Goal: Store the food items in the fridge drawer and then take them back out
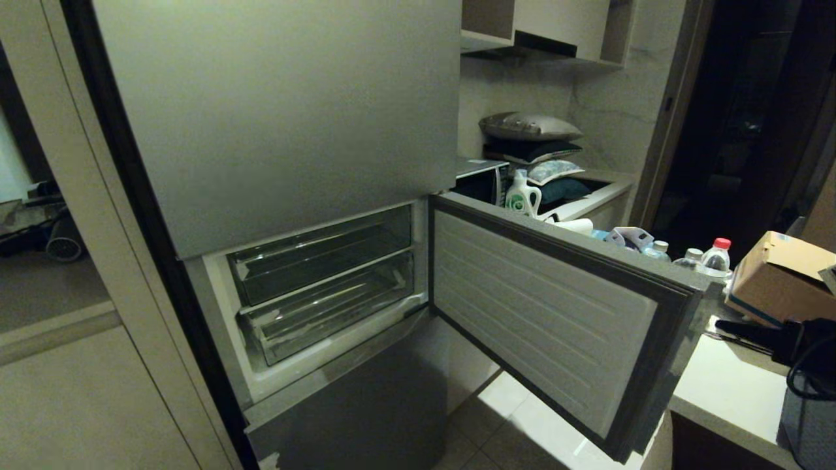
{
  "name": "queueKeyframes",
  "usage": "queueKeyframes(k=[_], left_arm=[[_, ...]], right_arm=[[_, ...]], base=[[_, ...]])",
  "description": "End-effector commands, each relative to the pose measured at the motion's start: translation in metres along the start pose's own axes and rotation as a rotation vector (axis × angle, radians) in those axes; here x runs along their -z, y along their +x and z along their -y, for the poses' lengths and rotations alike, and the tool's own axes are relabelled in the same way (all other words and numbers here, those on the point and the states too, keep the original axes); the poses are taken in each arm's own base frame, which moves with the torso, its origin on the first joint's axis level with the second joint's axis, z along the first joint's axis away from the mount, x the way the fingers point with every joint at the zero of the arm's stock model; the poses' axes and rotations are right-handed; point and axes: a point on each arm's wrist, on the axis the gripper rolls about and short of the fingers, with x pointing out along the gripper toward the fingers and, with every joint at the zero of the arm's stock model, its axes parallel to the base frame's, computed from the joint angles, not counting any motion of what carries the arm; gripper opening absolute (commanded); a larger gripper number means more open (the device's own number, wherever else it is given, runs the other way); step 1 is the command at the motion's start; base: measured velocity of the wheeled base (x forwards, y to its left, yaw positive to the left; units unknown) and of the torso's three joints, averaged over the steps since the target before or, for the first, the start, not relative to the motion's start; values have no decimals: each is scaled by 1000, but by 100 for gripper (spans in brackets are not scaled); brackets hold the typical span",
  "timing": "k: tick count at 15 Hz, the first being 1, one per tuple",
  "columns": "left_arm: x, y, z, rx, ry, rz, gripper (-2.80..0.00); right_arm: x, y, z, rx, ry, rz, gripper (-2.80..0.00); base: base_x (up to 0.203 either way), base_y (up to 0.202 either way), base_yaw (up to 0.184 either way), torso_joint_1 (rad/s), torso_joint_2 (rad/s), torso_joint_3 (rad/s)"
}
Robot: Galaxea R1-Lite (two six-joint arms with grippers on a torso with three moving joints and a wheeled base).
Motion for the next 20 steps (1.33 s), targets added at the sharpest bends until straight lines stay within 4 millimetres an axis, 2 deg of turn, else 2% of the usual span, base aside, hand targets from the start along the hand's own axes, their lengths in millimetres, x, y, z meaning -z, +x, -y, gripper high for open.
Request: queueKeyframes(k=[1, 7, 11, 14, 18, 20], left_arm=[[0, 0, 0, 1, 0, -1, -280], [0, 0, 0, 0, 0, 1, -280], [0, 0, 0, 0, 0, -1, -280], [0, 0, 0, 0, 0, 1, -280], [0, 0, 0, 0, 0, -1, -280], [0, 0, 0, 0, 0, -2, -280]], right_arm=[[7, -7, -31, -68, -48, -6, -280], [26, 21, -80, -279, -88, -131, -280], [23, -9, -102, -267, -161, -42, -280], [30, -28, -113, -275, -193, -5, -280], [41, -33, -144, -413, -245, -69, -280], [36, -40, -154, -436, -282, -35, -280]], base=[[0, 0, 0, 0, 0, 0], [0, 0, 0, 0, 0, 0], [0, 0, 0, 0, 0, 0], [0, 0, 0, 0, 0, 0], [0, 0, 0, 0, 0, 0], [0, 0, 0, 0, 0, 0]])
